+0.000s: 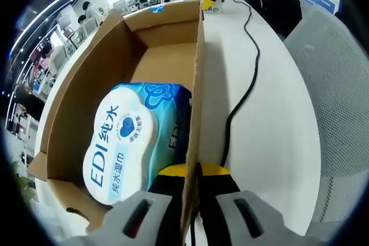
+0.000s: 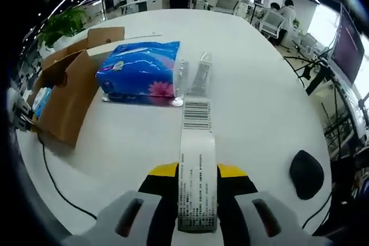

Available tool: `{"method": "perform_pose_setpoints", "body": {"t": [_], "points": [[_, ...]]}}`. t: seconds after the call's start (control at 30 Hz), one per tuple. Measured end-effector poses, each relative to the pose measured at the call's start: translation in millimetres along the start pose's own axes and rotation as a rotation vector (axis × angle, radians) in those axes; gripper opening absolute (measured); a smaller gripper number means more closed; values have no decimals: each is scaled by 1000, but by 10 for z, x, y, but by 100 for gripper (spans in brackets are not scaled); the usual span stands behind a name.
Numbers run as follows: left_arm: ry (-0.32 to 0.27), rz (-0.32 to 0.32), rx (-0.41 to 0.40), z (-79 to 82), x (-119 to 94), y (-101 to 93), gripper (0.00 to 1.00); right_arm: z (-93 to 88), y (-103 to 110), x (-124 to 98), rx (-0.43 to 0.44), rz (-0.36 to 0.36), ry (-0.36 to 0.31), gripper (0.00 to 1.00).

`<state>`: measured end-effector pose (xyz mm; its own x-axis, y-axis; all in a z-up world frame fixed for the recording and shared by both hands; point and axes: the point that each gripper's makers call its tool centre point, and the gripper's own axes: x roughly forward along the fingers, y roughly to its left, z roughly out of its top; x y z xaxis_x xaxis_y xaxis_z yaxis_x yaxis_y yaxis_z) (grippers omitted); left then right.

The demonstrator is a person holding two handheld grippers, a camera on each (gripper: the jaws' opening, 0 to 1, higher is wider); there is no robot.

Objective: Operate the shoe box by opening the lid, removing the specified soft item, and placing it in the target area until the item is outside and the box remains undamaged.

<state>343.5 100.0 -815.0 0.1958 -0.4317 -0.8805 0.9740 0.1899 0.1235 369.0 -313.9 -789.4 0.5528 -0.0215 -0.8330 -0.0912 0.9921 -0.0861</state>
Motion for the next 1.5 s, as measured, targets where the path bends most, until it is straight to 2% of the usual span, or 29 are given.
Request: {"method": "perform_pose_setpoints", "body": {"t": [0.1,0.27,0.43,0.53,0.7,0.9,1.07,1.2,1.37,1.5], "points": [[0,-1,0,3,-2,-3,4,9,-7,2,42,7,-5,21],[0,-1,0,3,1,-1,4,21,9,8,42,29,-9,22],[-1,-2,3,3,4,-1,4,56,25,-18,38,35,-36,40],[0,-2,5,2,4,-2,4,77,30,-50,46,34,-48,43],[0,0,7,2,2,-3,4,128,18,-115,50,27,-67,46],[-1,-1,7,2,4,2,4,217,19,-263,-27,-6,-112,46],[-1,-2,9,4,0,0,4,247,22,-429,-3,-25,-161,45],[-1,0,8,3,0,1,4,227,114,-548,-9,-43,-196,46],[-2,-1,9,1,2,5,4,285,185,-673,-31,-52,-227,46],[-2,-1,9,0,4,7,4,374,220,-727,-93,-58,-244,48]]}}
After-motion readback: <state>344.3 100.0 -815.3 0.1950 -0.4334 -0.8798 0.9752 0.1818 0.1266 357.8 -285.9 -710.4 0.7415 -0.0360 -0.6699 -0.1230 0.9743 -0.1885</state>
